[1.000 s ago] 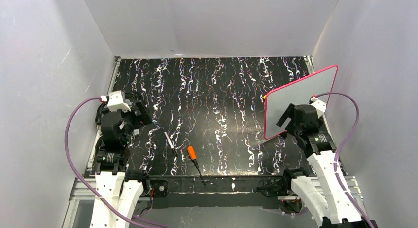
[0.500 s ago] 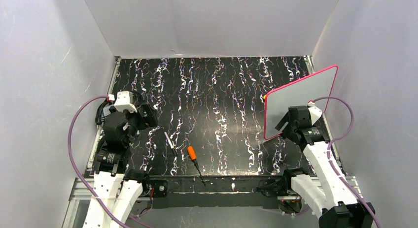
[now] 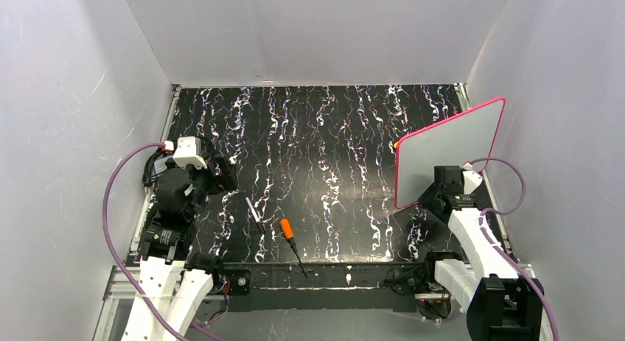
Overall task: Write a sentence on the whiteboard
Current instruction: Move the whiteboard to the center of the board.
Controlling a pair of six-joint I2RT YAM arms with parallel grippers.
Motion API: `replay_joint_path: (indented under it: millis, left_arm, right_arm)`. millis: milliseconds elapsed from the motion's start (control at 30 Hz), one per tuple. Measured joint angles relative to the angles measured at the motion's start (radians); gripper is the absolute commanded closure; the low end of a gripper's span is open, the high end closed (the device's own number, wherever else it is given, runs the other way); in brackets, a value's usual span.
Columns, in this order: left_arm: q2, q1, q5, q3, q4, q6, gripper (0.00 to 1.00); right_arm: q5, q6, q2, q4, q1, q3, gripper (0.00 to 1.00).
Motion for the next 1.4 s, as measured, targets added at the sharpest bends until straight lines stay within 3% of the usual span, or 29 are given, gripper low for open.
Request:
replay_joint_path:
  millis: [133,667,1000,1267,1400]
  left_arm:
    - [0.000,-0.001,0.000,0.000,0.000,0.000,0.01]
    - [0.018,-0.001,0.015,0.000,0.000,0.000,0.01]
    - [0.028,-0.001,0.019,0.000,0.000,0.000,0.01]
    - [0.032,-0.001,0.022,0.000,0.000,0.000,0.01]
    - [0.035,-0.001,0.023,0.000,0.000,0.000,0.01]
  right_arm:
    - [-0.020,-0.022,0.008,0.061,-0.024,-0.047,0.36]
    - [-0.199,-0.156,0.052,0.204,-0.025,-0.080,0.63]
    - [-0.258,-0.203,0.067,0.222,-0.026,-0.092,0.68]
    - [-0.264,-0.204,0.095,0.241,-0.026,-0.097,0.64]
    - [-0.204,-0.199,0.077,0.234,-0.026,-0.094,0.55]
